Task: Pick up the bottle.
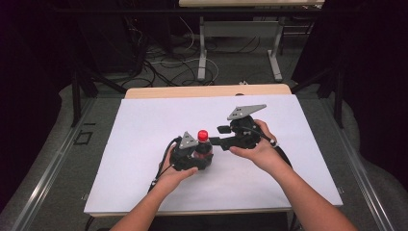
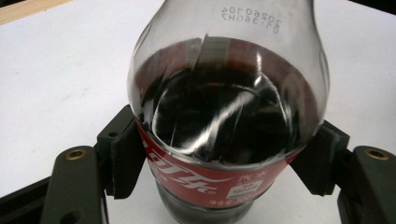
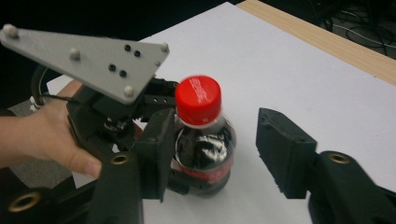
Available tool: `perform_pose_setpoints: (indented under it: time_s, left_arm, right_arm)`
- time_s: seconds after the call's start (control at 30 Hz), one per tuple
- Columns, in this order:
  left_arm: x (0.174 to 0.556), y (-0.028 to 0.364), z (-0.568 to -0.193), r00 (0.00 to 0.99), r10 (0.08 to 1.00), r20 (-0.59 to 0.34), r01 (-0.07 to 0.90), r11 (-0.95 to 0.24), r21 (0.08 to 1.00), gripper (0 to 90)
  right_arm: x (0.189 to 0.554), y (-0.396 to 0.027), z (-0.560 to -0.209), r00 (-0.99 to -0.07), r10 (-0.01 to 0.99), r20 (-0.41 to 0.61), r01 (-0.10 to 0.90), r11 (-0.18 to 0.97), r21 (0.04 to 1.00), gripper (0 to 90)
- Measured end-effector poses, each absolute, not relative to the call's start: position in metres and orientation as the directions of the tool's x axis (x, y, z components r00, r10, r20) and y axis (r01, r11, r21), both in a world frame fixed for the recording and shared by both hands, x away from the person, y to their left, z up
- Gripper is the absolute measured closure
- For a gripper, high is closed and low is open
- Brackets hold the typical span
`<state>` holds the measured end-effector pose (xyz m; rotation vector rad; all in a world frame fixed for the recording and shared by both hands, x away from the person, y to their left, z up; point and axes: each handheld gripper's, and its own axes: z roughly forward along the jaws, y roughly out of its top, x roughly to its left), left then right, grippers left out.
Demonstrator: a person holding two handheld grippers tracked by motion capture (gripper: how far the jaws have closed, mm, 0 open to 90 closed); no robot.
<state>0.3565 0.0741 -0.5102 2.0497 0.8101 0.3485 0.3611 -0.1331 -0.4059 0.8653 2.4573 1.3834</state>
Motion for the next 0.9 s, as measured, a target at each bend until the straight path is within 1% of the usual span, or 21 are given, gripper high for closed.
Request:
perform_pose_setpoints:
  time_s: [0.03, 0.2, 0.5, 0.67, 0.9]
  left_arm:
    - [0.356, 0.074, -0.509, 0.752, 0.657, -0.055, 0.422, -0.416, 0.806, 29.2]
    - [0.354, 0.071, -0.511, 0.756, 0.653, -0.049, 0.412, -0.416, 0.811, 29.2]
    - [0.350, 0.067, -0.512, 0.768, 0.639, -0.042, 0.402, -0.430, 0.809, 29.2]
    - [0.348, 0.065, -0.511, 0.776, 0.629, -0.041, 0.391, -0.429, 0.814, 29.2]
    - [0.346, 0.065, -0.509, 0.790, 0.611, -0.039, 0.389, -0.452, 0.803, 29.2]
  right_arm:
    - [0.361, -0.133, -0.406, -0.811, 0.574, 0.114, 0.395, 0.394, 0.830, 48.5]
    - [0.363, -0.124, -0.409, -0.815, 0.567, 0.114, 0.392, 0.396, 0.830, 48.8]
    - [0.362, -0.113, -0.411, -0.809, 0.577, 0.113, 0.394, 0.389, 0.832, 54.9]
    - [0.362, -0.109, -0.414, -0.802, 0.588, 0.104, 0.399, 0.399, 0.825, 55.2]
    - [0.363, -0.107, -0.419, -0.796, 0.595, 0.114, 0.407, 0.387, 0.827, 58.0]
